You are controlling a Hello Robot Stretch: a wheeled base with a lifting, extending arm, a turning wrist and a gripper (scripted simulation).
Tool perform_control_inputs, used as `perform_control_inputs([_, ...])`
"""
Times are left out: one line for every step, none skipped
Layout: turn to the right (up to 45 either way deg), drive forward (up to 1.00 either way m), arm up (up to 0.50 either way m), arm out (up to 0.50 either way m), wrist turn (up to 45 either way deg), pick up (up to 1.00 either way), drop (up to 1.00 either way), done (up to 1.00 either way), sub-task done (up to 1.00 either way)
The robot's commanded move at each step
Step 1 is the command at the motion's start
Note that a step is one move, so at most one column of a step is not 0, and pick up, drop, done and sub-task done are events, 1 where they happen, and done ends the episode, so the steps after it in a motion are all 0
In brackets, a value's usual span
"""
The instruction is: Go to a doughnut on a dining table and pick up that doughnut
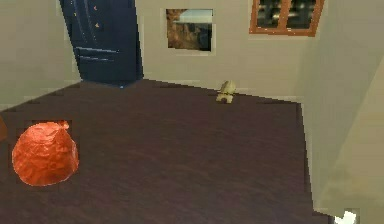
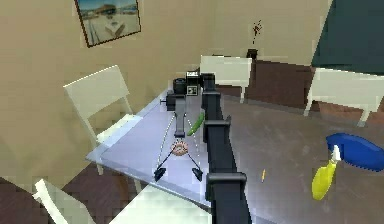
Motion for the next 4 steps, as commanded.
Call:
perform_control_inputs([0.0, 0.00, 0.00, 0.00, 45.0, 0.00, 0.00, 0.00, 0.00])
perform_control_inputs([0.0, 0.00, 0.00, 0.00, 45.0, 0.00, 0.00, 0.00, 0.00])
perform_control_inputs([0.0, 0.00, 0.00, 0.00, 45.0, 0.00, 0.00, 0.00, 0.00])
perform_control_inputs([0.0, 0.00, 0.00, 0.00, 36.0, 0.00, 0.00, 0.00, 0.00])
